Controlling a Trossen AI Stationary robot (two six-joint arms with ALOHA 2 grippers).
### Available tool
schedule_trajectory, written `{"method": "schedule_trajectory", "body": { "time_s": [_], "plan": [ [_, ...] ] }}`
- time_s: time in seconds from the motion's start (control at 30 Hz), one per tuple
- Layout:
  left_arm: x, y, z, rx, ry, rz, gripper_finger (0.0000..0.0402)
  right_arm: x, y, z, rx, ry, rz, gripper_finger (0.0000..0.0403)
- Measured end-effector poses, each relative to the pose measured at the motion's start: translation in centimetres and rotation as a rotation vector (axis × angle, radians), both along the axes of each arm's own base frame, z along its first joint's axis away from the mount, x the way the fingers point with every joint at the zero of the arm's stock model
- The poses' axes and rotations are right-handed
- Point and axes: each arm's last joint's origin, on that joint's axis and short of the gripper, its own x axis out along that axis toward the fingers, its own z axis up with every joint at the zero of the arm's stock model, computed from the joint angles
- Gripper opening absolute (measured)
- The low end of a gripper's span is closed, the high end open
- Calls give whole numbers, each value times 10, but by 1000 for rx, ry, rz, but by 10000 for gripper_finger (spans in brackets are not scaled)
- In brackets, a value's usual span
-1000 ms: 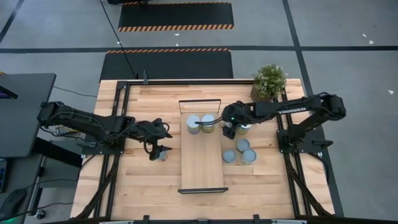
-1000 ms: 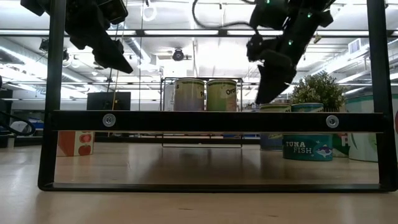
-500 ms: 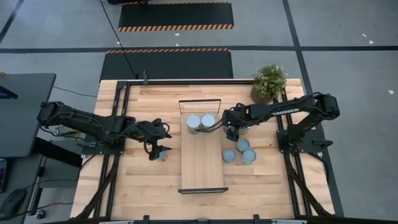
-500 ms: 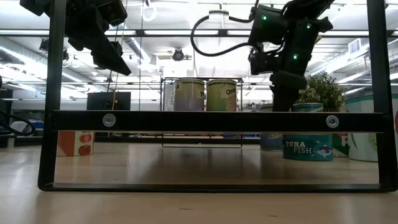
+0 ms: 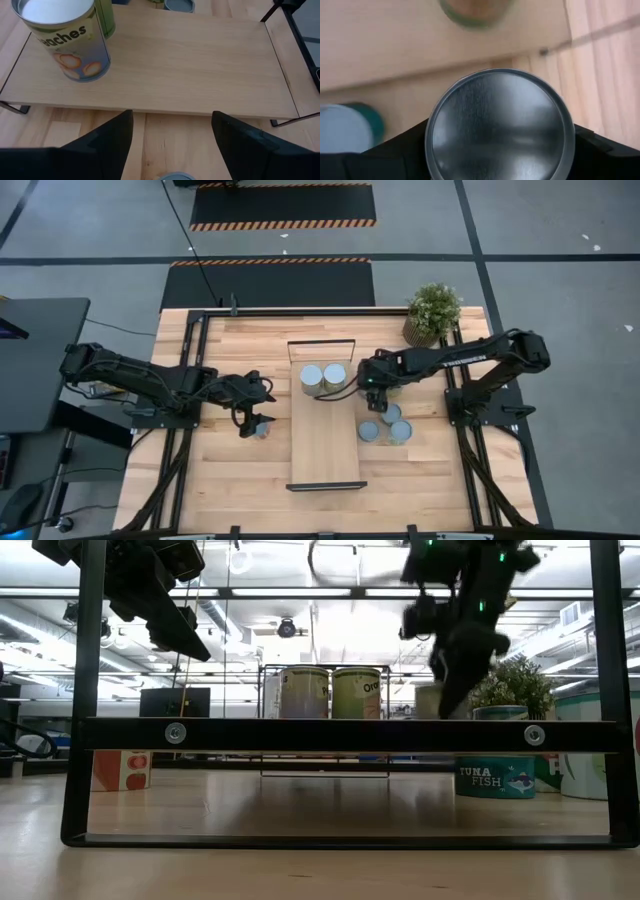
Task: Pick and place cans onto a shelf
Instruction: Put the canned peas on the shelf
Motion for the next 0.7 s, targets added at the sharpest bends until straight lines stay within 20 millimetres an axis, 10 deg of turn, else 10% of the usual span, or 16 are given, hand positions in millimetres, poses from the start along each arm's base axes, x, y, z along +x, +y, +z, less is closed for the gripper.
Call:
{"method": "schedule_trajectory", "body": {
  "time_s": [0.27,0.7],
  "plan": [
    [0,0,0,3,0,3,275,14,36,38,66,-102,162,326],
    [0,1,0,7,-7,17,275,36,77,28,159,-247,208,326]
  ]
}}
